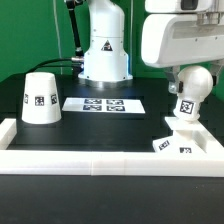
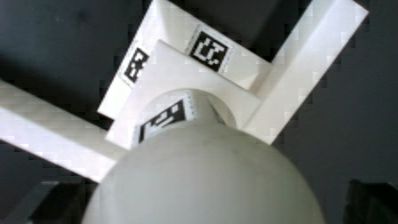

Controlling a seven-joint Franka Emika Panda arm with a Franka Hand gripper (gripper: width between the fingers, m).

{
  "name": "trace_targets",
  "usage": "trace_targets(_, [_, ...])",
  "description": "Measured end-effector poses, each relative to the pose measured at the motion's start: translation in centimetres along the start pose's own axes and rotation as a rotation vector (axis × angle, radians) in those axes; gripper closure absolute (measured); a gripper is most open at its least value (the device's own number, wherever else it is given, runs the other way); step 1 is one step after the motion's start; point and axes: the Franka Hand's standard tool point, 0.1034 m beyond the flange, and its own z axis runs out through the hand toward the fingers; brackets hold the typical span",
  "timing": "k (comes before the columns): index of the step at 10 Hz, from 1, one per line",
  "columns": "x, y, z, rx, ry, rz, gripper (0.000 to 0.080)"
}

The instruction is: Assemble lamp

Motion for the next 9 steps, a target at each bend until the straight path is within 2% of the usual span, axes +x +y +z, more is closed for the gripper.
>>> trace_targets(4, [-0.03,0.24,0.1,-0.009,-0.011,-0.308,0.0101])
trace_targets(5, [0.18,0.52,0.27,-0.015,-0.024,-0.425,0.0101])
trace_targets(6, [0.47,0.8,0.47,-0.035,-0.041,-0.579,0.0101])
trace_targets(9, [0.56,1.08,0.75,-0.053,-0.071,-0.792,0.0101])
